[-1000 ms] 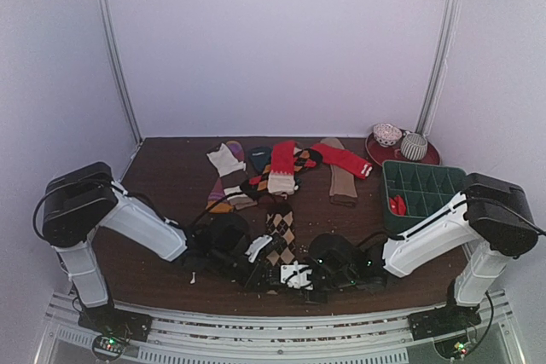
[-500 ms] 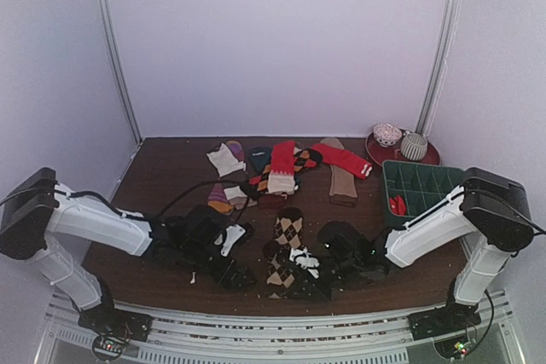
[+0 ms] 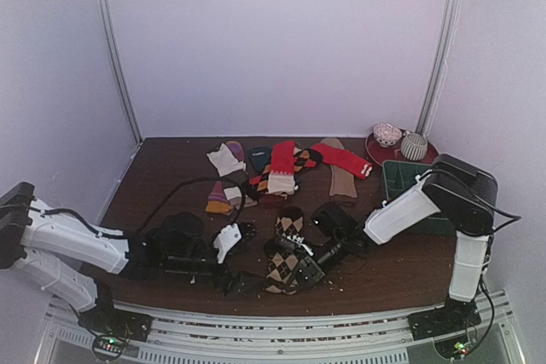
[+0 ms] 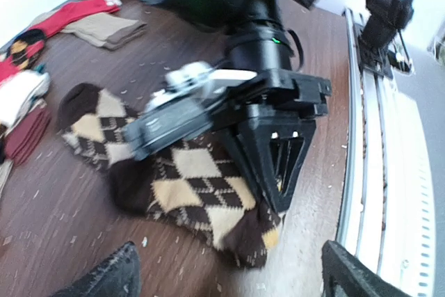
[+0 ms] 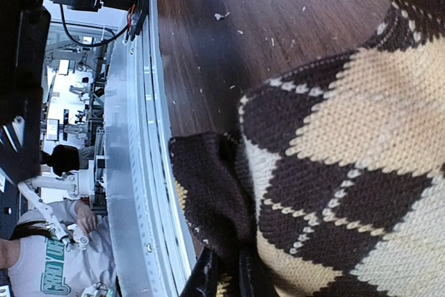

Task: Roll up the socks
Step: Roll a pair of socks at the center of the board.

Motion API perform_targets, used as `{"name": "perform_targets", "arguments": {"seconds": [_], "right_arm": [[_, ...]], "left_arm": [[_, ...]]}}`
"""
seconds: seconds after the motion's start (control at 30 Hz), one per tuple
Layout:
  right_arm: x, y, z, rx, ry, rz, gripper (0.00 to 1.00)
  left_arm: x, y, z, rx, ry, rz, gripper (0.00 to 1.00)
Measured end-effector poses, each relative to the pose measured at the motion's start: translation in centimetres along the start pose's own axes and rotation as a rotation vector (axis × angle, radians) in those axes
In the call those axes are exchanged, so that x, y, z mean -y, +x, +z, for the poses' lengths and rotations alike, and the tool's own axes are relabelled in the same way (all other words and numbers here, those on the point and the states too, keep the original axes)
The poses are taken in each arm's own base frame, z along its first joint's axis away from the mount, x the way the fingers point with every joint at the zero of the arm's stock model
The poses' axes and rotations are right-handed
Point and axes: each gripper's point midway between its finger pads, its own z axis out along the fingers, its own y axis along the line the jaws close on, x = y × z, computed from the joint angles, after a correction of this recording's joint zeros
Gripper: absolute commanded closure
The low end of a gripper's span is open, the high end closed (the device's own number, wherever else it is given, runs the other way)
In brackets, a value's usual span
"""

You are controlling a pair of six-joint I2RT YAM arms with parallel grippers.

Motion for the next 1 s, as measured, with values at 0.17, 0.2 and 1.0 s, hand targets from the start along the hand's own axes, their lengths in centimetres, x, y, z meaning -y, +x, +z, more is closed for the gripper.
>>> {"name": "perform_targets", "arguments": {"seconds": [0.17, 0.2, 1.0], "right_arm": [[0.2, -0.1, -0.2, -0.041, -0.02, 0.053, 0.89], [0.2, 0.0, -0.2, -0.047, -0.024, 0.061, 0.89], [0.5, 0.6, -1.1, -0.089, -0.062, 0.12, 0.88]], "left_arm": [[1.7, 1.8, 3.6, -0.059, 0.083, 0.08, 0.26], [2.0, 2.4, 4.1, -0.076, 0.101, 0.091, 0.31], [2.5, 5.5, 8.1, -0.15, 0.154, 0.125, 1.0]]}}
